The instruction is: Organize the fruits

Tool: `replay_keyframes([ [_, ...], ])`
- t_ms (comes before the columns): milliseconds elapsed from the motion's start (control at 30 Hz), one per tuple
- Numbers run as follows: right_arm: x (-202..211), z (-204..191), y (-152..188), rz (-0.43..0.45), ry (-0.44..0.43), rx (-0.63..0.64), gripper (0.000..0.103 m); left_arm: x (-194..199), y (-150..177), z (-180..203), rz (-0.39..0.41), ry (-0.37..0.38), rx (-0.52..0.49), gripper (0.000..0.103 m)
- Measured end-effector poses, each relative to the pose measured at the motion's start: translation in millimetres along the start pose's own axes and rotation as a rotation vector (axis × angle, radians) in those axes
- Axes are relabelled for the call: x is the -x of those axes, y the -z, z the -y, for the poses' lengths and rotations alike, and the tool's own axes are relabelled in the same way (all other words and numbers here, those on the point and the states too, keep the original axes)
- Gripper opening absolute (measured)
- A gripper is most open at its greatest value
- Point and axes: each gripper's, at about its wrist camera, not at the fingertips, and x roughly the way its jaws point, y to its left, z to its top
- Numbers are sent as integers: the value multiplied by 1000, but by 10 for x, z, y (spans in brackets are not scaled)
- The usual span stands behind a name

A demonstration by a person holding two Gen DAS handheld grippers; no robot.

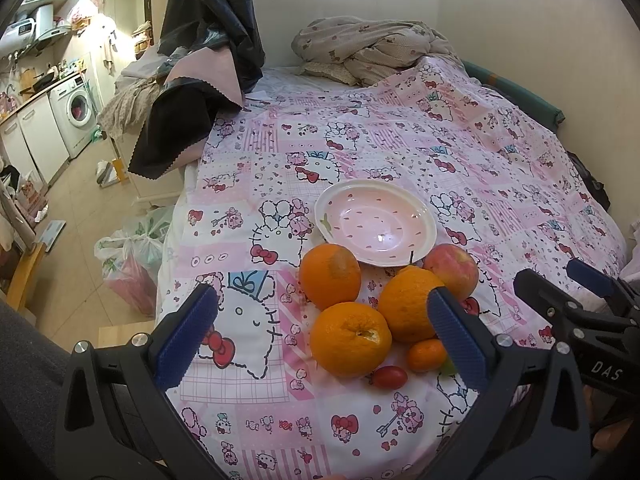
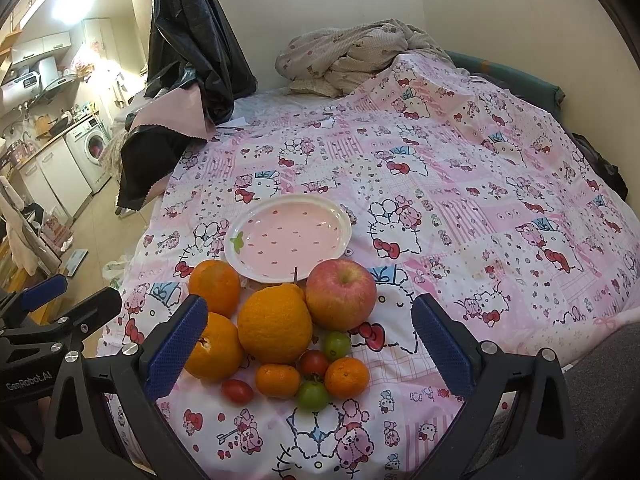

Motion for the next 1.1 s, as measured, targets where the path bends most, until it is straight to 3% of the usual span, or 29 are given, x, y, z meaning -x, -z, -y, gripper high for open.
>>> replay_keyframes([
  [1100, -19, 27, -9, -3, 1, 4, 103, 12, -6, 7, 6, 2, -2, 103],
])
